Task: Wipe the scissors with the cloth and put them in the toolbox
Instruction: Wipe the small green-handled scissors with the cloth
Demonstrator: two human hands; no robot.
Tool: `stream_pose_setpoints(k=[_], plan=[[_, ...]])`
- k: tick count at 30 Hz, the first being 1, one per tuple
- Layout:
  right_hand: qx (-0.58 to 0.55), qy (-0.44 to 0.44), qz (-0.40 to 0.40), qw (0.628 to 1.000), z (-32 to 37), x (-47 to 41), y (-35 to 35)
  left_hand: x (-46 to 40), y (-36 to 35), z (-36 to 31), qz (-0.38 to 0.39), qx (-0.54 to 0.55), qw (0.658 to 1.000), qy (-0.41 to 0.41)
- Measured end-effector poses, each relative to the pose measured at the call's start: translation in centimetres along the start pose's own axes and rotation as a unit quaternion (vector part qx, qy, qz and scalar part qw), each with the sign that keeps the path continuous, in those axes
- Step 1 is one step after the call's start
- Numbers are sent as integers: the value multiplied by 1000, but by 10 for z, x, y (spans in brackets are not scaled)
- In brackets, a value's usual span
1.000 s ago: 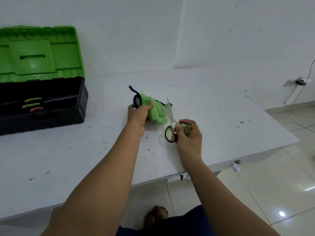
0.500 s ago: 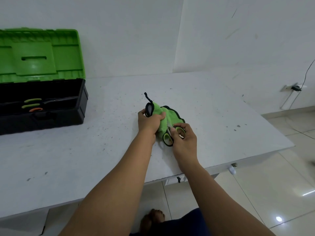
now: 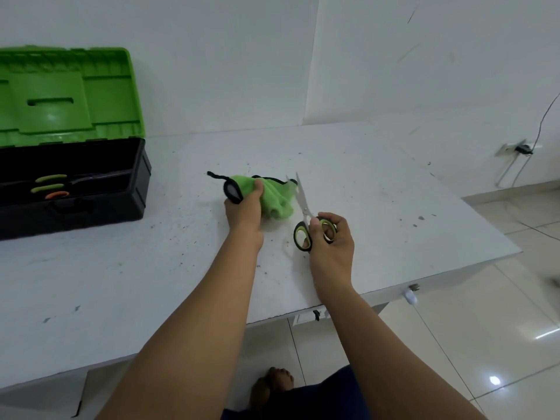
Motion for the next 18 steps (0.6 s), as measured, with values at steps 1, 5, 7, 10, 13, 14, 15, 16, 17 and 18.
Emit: stream_pose_setpoints(k=[1,5,7,10,13,14,15,16,17,18], plan=[[-1,1,-1,1000,0,0,0,5,-6,2,49,-14,999,2],[4,3,7,1000,3,0,-6,40,-32,11,245,-87,966,5],[8,3,13,1000,2,0,-7,42,-36,12,283,-119,952,-14],[42,20,28,999,4,0,-10,33,-36,3,257,-170,950,-60],[63,20,37,997,5,-1,-14,25,-30,6,191,-163,967,-49],[65,17,41,997,4,-2,-15,23,-29,10,176,-149,972,-33],[68,15,42,997,4,-3,-16,20,-28,15,164,-136,977,-19],[71,13,41,997,3,-3,-16,16,-27,18,153,-126,980,-5],[73,12,41,996,2,-4,-15,13,-27,21,146,-112,983,11],[73,12,40,996,1,-4,-15,8,-28,23,141,-101,984,27]])
Point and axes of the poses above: each hand's wrist, its own x-axis away from the middle knuckle, its own y-axis out of the back of the hand, z = x × y, the point moved 10 cm from there along -x, towards the middle knuckle, and after that the axes turned 8 degrees about -y, right-handed, at the moved point
